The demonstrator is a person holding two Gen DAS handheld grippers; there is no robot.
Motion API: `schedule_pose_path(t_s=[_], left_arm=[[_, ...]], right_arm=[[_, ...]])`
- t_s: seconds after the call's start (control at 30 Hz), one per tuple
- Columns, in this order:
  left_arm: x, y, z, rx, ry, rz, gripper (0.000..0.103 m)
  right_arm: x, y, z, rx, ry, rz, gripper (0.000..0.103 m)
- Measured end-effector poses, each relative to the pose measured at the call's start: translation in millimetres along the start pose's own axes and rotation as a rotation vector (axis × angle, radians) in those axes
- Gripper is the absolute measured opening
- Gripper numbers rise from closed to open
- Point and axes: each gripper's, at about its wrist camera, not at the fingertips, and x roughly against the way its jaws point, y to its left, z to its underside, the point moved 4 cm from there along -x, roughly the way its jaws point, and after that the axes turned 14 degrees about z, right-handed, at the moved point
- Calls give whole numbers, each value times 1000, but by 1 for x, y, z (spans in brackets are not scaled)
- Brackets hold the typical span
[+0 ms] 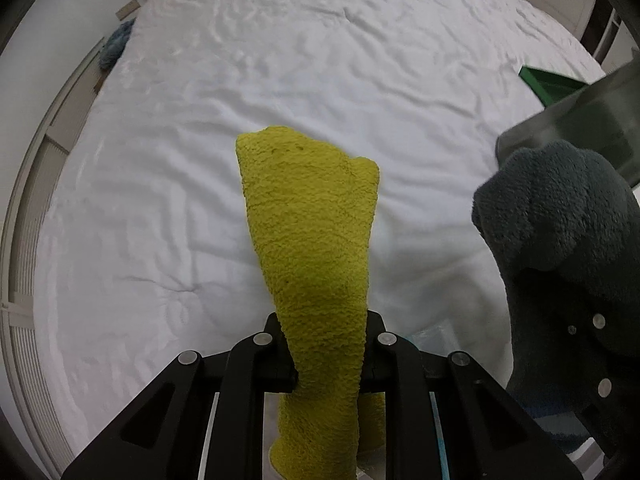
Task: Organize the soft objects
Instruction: 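Carry the yellow towel and dark towel over the green tray with both grippers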
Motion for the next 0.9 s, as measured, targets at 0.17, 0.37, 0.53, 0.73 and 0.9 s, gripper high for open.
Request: schedule_pose_path(t_s=[0.17, 0.37, 0.53, 0.73, 0.9], left_arm=[[26, -22, 4, 6, -40, 1, 15], [70, -91, 31, -32, -52, 78, 15], [76, -167, 53, -74, -7, 196, 15], [63, -266, 45, -135, 40, 349, 15], [41, -333, 2, -131, 3, 410, 15]], right_arm=[[38, -12, 11, -17, -27, -32, 23], [103, -54, 56, -24, -30, -69, 23], [148, -110, 97, -46, 0, -47, 23], [189, -211, 143, -82, 47, 74, 23], [200, -302, 153, -92, 45, 201, 23]])
